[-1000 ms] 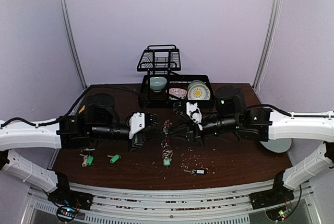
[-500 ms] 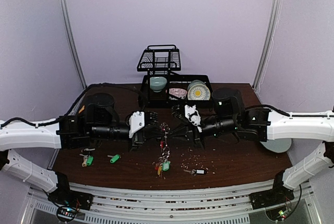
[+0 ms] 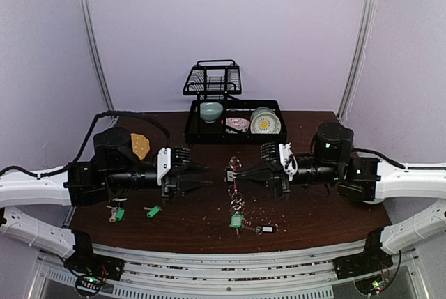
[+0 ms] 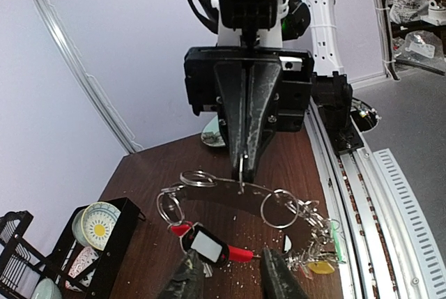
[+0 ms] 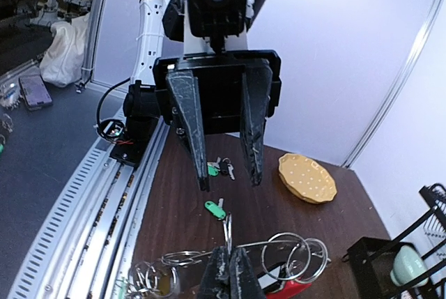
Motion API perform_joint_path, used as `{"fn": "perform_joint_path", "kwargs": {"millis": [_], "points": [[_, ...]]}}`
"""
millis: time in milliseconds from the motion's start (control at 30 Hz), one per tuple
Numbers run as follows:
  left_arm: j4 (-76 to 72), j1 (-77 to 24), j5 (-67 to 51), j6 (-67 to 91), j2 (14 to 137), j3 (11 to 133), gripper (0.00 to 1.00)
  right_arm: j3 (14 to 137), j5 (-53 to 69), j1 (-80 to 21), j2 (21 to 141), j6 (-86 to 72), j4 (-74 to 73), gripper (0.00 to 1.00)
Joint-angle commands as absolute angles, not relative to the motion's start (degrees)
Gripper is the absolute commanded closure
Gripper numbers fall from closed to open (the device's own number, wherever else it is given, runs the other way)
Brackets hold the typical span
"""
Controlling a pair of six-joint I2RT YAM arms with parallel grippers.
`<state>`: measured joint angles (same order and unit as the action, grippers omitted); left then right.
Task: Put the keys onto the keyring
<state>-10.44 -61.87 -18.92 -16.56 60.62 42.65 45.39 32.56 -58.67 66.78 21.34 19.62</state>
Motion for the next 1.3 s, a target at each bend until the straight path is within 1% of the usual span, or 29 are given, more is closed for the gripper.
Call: {"fn": "perform_joint_path", "kwargs": {"millis": [0, 100, 200, 400, 533, 633, 800, 867, 967, 1033, 1133, 1267], "points": [[-13.46, -61.69, -23.05, -20.34, 62.67, 44.85, 0.71, 40.89, 29.22, -59.57, 64.21, 35.04, 32.5, 1.0], [-16.7, -61.77, -24.52, -21.63, 62.77, 43.77, 0.72, 40.52, 28.19, -59.52, 64.52, 41.05, 36.16, 1.0], [-17.2, -61.86, -24.08, -23.44, 63.86, 44.3, 0.72, 41.53, 30.58, -59.57, 65.67, 45.91, 36.61, 1.0], [-19.47, -62.05, -24.24, -26.34, 65.71, 45.04, 0.72, 41.65, 34.44, -59.5, 66.91, 45.92, 40.32, 1.0], [-23.63, -62.05, -24.32, -27.14, 66.43, 45.0, 0.72, 42.79, 40.07, -57.59, 68.42, 32.13, 45.62, 1.0], [-27.38, -62.05, -25.33, -24.74, 66.44, 44.47, 0.72, 42.94, 41.5, -56.86, 70.01, 21.47, 50.75, 1.0], [-33.47, -62.05, -26.04, -21.33, 66.33, 42.8, 0.72, 39.43, 42.46, -56.81, 71.52, 11.17, 63.86, 1.0], [-35.25, -62.05, -26.36, -20.5, 66.24, 42.55, 0.74, 39.4, 42.82, -56.85, 71.88, 9.81, 65.08, 1.0], [-34.97, -62.09, -27.4, -20.68, 66.8, 43.43, 0.75, 39.73, 42.68, -57.03, 71.69, 11.58, 63.33, 1.0], [-33.27, -62.21, -27.61, -20.87, 67.28, 44.49, 0.75, 40.54, 41.57, -57.2, 70.82, 16.19, 57.44, 1.0], [-31.39, -62.4, -28.0, -21.32, 67.09, 45.5, 0.73, 43.26, 38.78, -58.06, 69.55, 26.51, 44.49, 1.0], [-25.85, -62.65, -28.25, -23.34, 67.1, 47.81, 0.73, 44.69, 35.7, -58.93, 68.34, 34.9, 37.16, 1.0]]}}
